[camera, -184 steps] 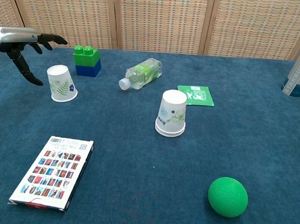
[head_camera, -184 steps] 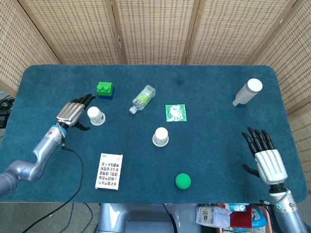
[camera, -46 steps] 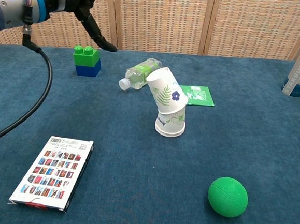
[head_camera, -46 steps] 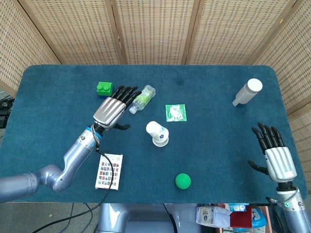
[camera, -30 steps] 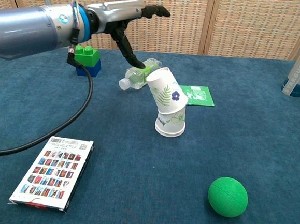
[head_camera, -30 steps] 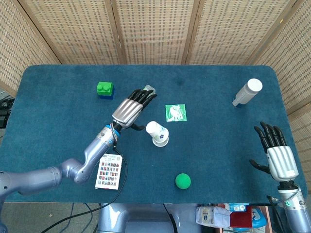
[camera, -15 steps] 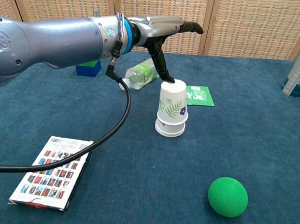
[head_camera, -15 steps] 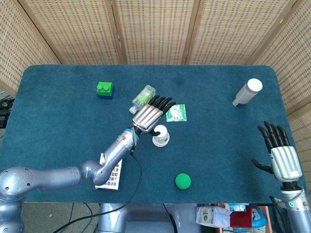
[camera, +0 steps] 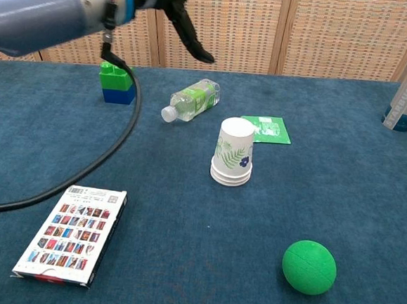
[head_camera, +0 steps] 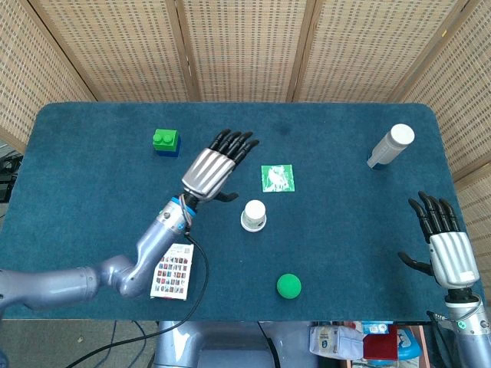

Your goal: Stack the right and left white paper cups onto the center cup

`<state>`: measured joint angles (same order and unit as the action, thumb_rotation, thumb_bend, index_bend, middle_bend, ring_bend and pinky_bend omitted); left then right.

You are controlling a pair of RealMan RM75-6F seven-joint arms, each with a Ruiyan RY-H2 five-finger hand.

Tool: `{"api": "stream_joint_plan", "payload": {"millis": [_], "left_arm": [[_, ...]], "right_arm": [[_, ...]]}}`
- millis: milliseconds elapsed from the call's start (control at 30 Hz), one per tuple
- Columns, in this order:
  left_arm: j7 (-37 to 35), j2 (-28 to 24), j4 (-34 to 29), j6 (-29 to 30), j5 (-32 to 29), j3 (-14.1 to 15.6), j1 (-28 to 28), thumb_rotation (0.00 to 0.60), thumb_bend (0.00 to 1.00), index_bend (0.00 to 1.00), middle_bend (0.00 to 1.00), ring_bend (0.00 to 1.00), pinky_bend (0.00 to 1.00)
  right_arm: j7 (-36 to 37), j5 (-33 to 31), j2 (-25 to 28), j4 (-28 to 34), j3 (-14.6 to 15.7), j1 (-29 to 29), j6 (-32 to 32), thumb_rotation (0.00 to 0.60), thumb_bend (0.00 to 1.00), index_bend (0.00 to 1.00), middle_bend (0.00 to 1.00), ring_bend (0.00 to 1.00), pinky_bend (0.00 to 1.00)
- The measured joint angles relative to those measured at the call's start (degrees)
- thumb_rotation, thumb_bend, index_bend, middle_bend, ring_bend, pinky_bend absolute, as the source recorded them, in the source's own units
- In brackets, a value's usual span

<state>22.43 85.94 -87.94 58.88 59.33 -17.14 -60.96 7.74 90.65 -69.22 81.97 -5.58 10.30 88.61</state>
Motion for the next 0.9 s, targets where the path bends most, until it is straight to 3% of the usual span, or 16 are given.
{"api": "stream_joint_plan", "payload": {"millis": [167, 300, 400, 600, 733, 900], "left_arm": [[-2.48, -8.03, -3.79, 6.81, 4.68, 4.42, 8.85, 0.6, 0.11, 0.0, 0.0, 0.0, 0.0], [-7.42, -13.45, -4.21, 15.66, 9.96, 9.74, 19.29, 0.6, 0.11, 0.0, 0.0, 0.0, 0.0], [-12.66, -15.74, -3.26, 21.56, 13.83, 13.01, 26.2, 0.6, 0.11, 0.0, 0.0, 0.0, 0.0], [-22.46, -17.96, -1.0, 27.61, 14.74, 18.07, 38.0, 0.6, 0.11, 0.0, 0.0, 0.0, 0.0], [-24.5, -19.55, -2.28, 30.36, 15.61, 19.73, 42.89, 0.6, 0.11, 0.0, 0.0, 0.0, 0.0], [-25.26, -20.31, -3.64, 32.04, 17.05, 19.32, 45.26, 0.6, 0.11, 0.0, 0.0, 0.0, 0.0]], "right_arm": [[-0.52, 0.46, 0.09, 0.57, 0.34, -0.04, -0.1, 0.6, 0.0, 0.03, 0.0, 0.0, 0.0], [-1.99, 0.99, 0.34, 1.64, 0.44, -0.18, 0.4, 0.6, 0.0, 0.03, 0.0, 0.0, 0.0], [-3.04, 1.21, 0.59, 2.35, 0.52, -0.37, 0.71, 0.6, 0.0, 0.03, 0.0, 0.0, 0.0], [-7.48, -0.61, 1.97, 5.42, 0.77, -0.85, -0.83, 0.6, 0.0, 0.03, 0.0, 0.0, 0.0], [-9.56, -1.63, 3.09, 7.67, 0.73, -1.26, -1.37, 0.6, 0.0, 0.03, 0.0, 0.0, 0.0], [-9.64, -1.59, 3.78, 8.56, 0.78, -1.58, -1.35, 0.6, 0.0, 0.03, 0.0, 0.0, 0.0]]}}
